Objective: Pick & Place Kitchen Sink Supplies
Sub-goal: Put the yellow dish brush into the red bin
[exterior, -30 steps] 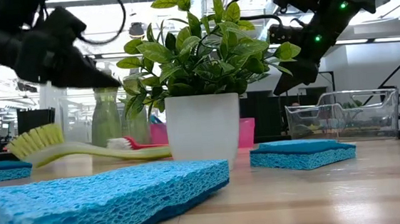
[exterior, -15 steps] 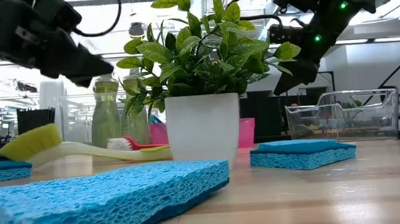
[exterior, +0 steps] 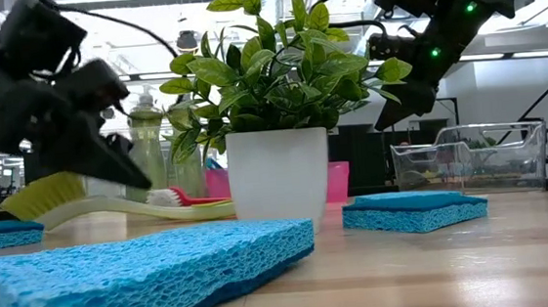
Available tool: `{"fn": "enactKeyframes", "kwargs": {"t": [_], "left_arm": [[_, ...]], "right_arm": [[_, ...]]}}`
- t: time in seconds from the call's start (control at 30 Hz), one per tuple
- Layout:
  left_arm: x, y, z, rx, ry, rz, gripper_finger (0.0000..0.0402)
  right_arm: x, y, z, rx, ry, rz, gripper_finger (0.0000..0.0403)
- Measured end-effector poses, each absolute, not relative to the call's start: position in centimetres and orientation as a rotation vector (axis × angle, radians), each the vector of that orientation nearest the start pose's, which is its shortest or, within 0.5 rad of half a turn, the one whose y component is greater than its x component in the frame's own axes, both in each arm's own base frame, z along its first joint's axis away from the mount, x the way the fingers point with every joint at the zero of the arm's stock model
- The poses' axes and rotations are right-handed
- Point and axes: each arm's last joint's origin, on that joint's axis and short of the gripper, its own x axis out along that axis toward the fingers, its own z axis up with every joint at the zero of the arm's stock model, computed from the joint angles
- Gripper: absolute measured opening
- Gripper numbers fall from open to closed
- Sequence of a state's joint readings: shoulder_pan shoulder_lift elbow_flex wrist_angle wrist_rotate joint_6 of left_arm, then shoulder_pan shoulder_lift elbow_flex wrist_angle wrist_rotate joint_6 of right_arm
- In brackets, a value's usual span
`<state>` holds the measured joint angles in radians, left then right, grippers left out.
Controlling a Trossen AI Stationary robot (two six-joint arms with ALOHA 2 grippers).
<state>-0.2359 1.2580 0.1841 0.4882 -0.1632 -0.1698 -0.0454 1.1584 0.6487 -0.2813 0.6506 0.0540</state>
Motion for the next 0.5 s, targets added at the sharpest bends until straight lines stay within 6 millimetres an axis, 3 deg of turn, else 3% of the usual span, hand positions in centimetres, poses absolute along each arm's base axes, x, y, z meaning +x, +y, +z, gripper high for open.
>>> {"fn": "enactKeyframes", "kwargs": {"t": [0.23, 0.5], "left_arm": [[18.5, -4.0, 9.2, -0.052, 0.706, 0.0, 0.0201], [18.6, -3.9, 8.7, -0.034, 0.725, 0.032, 0.0169]], "right_arm": [[22.0, -2.8, 21.4, -0.191, 0.751, -0.679, 0.0063], [22.0, -2.8, 21.4, -0.191, 0.751, -0.678, 0.0063]]}}
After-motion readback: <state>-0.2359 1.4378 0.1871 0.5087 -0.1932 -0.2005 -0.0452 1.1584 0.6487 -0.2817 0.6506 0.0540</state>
